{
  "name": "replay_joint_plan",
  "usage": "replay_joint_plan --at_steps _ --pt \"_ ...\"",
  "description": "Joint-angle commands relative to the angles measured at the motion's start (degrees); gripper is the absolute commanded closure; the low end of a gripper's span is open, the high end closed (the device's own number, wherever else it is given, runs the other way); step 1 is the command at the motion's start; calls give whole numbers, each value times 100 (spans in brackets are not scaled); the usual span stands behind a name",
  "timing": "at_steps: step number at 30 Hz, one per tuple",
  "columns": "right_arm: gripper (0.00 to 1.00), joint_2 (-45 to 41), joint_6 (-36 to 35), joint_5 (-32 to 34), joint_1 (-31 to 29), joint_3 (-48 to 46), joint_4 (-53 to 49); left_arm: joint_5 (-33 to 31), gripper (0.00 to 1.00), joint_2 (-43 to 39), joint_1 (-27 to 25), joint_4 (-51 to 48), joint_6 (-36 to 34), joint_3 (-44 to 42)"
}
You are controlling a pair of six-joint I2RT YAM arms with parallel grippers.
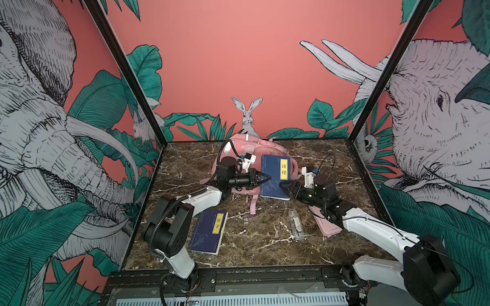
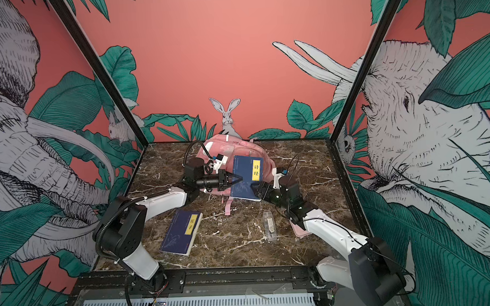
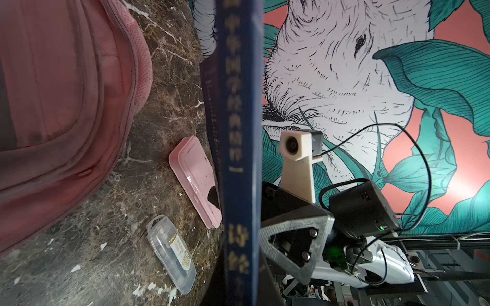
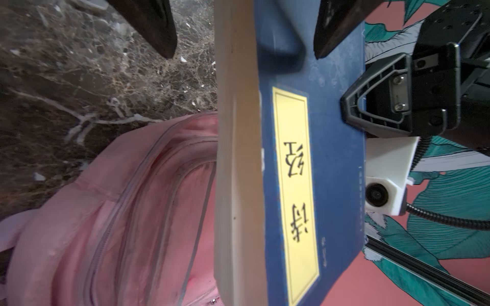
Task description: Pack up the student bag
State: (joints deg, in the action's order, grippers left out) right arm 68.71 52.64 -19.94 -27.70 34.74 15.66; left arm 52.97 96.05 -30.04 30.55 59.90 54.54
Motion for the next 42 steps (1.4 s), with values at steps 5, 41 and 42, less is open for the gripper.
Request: replay_joint_plan --at_steps 5,41,42 --pt "21 459 563 -764 216 -38 1417 172 100 -184 29 395 45 -152" --pt "100 -32 444 -757 357 -27 878 -490 54 -570 26 -3179 -2315 679" --pt "100 -70 455 -788 405 -58 886 -547 53 -570 25 -3408 -2443 766"
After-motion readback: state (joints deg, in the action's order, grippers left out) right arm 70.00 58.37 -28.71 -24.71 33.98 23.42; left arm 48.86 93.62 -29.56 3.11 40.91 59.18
